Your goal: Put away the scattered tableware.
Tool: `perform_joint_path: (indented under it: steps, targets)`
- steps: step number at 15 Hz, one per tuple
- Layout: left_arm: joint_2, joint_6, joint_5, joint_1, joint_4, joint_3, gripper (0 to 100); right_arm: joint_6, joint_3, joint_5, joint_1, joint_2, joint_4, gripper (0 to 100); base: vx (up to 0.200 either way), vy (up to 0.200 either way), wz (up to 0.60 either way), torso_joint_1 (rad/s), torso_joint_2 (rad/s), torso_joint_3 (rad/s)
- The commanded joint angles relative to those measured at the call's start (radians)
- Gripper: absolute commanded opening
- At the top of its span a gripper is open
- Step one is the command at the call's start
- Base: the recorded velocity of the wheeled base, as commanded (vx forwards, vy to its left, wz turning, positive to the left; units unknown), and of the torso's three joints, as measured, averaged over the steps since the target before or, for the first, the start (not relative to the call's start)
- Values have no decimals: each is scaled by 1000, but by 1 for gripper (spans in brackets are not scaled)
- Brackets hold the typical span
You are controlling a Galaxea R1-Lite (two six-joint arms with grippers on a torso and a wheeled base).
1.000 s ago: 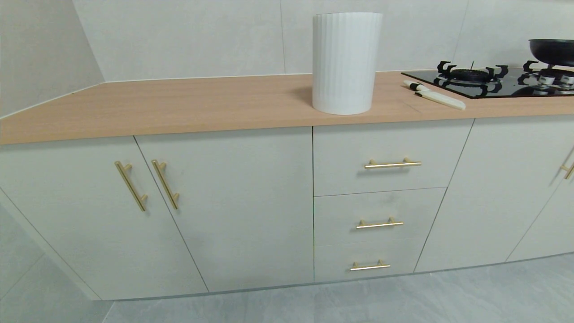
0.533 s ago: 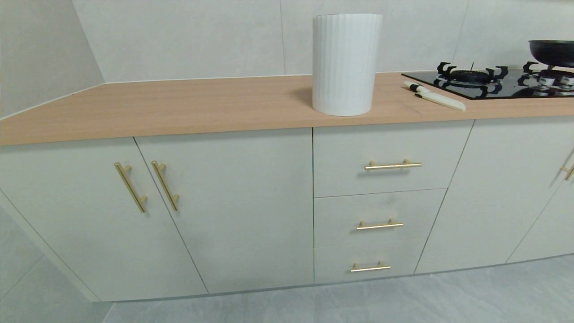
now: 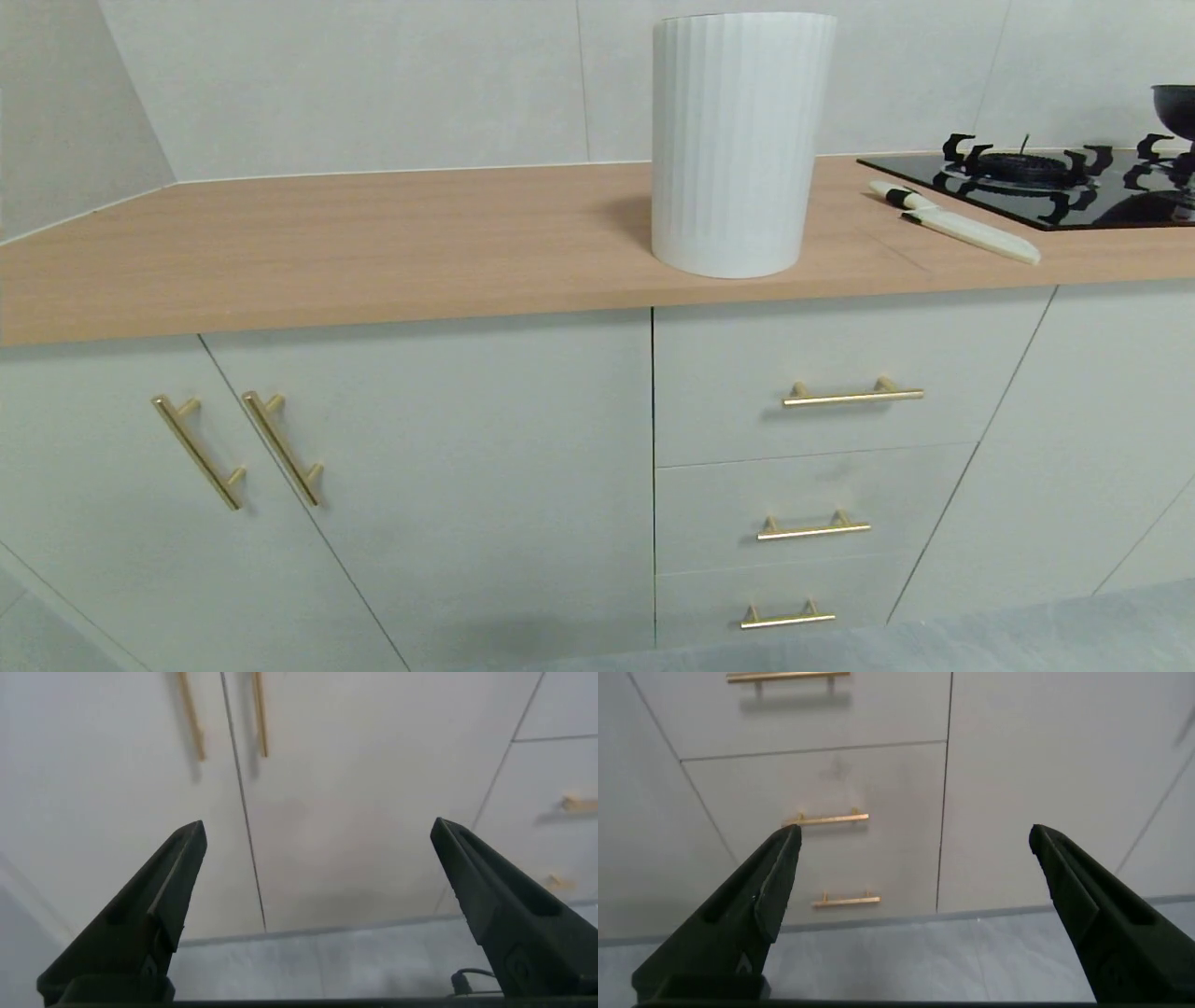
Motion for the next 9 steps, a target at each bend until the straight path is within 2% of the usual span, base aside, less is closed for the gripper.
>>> perform_joint_path:
  steps: [1, 6, 9]
  targets:
    - [0, 0, 0, 0, 0, 0, 100, 0, 0, 0, 0, 3, 0, 100, 200, 0, 0, 2, 7, -2]
    - [0, -2, 0, 0, 0, 0, 100, 1, 0, 0, 0, 3, 0, 100, 200, 0, 0, 3, 1, 3]
    - [0, -2, 2, 0, 0, 0, 100, 1, 0, 0, 0, 3, 0, 100, 0, 0, 0, 0, 0, 0]
